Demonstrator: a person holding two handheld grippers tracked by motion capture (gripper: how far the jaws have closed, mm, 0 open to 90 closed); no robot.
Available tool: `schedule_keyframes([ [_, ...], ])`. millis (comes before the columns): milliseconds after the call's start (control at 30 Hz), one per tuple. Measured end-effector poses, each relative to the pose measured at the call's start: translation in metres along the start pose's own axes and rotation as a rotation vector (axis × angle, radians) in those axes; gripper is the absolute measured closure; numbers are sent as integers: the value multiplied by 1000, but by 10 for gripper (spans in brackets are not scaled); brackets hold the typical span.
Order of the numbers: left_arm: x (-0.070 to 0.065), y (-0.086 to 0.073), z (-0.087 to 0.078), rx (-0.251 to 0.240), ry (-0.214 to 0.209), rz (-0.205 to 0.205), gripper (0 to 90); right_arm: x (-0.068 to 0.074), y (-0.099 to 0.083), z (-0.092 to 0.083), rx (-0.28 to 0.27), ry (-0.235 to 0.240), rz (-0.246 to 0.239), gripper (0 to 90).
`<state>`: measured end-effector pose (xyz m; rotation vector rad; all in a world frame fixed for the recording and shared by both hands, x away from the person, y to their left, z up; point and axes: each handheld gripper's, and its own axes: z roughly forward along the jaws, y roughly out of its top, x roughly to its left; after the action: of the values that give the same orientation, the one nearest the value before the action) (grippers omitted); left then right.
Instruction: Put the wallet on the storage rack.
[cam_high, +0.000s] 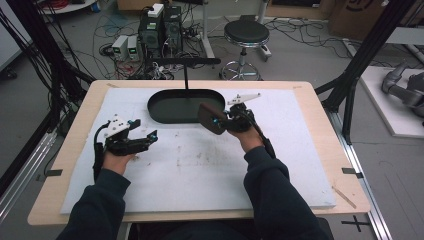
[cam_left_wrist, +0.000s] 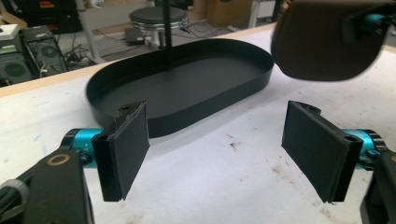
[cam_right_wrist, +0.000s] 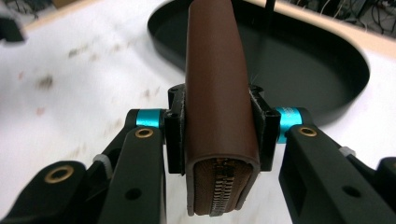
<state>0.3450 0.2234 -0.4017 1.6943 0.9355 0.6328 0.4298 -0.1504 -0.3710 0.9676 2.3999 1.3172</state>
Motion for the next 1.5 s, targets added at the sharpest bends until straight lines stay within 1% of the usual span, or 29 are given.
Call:
schedule_keyframes([
  [100,4,-4,-4,2,13,5,228,-6,15,10,-31,-3,18,651],
  [133,4,-4,-4,2,13,5,228,-6,15,10,-31,-3,18,651],
  [167,4,-5,-5,1,14,0,228,-10,24,19,-27,-13,20,651],
  [233,6,-7,-5,3,21,5,228,-13,29,30,-19,-32,18,651],
  [267,6,-8,-6,2,23,7,228,-13,29,30,-19,-32,18,651],
  [300,7,-9,-7,0,28,14,228,-17,34,44,7,-41,26,650],
  [400,9,-10,-8,2,32,15,228,-20,35,53,-4,-50,31,650],
  [433,11,-11,-9,4,39,10,228,-23,37,64,-6,-51,57,650],
  [500,12,-13,-8,12,44,11,228,-25,38,73,-10,-61,71,650],
  [567,12,-14,-8,22,48,13,228,-29,40,83,4,-48,108,648],
  [600,12,-14,-7,25,48,16,228,-31,39,88,-7,-46,123,648],
  [767,12,-15,-7,23,41,14,228,-38,30,105,-26,-18,220,641],
  [800,12,-15,-7,23,41,14,228,-38,30,105,-26,-18,220,641],
  [833,12,-15,-8,23,38,13,229,-42,28,107,-31,-22,250,619],
  [867,11,-16,-8,22,38,11,228,-43,27,107,-23,-42,249,591],
  [933,12,-16,-8,24,37,10,229,-46,26,105,-25,-70,268,484],
  [967,12,-16,-8,24,37,10,229,-47,27,103,-28,-91,265,453],
  [1000,13,-16,-8,26,39,6,229,-47,27,103,-28,-91,265,453],
  [1033,13,-17,-7,27,37,0,228,-49,29,95,-37,-151,241,400],
  [1100,13,-17,-7,27,36,-1,229,-50,30,91,-39,-153,245,400],
  [1167,13,-17,-7,27,34,1,229,-55,33,76,-71,-147,253,398],
  [1200,13,-17,-7,27,34,1,229,-55,33,76,-71,-147,253,398],
  [1267,13,-17,-7,29,31,-1,230,-57,33,65,-83,-150,241,398],
  [1300,12,-17,-6,27,28,-3,229,-59,34,53,-76,-149,227,398],
  [1333,12,-17,-6,27,28,-3,229,-60,34,46,-74,-134,215,398],
  [1367,12,-17,-6,27,28,-3,229,-60,34,46,-74,-134,215,398],
  [1400,14,-17,-7,26,27,-8,229,-59,33,29,-89,-139,171,401],
  [1467,14,-17,-7,23,27,-19,229,-58,27,9,-123,-134,126,392],
  [1500,16,-18,-7,24,30,-32,229,-59,24,0,-106,-131,115,360],
])
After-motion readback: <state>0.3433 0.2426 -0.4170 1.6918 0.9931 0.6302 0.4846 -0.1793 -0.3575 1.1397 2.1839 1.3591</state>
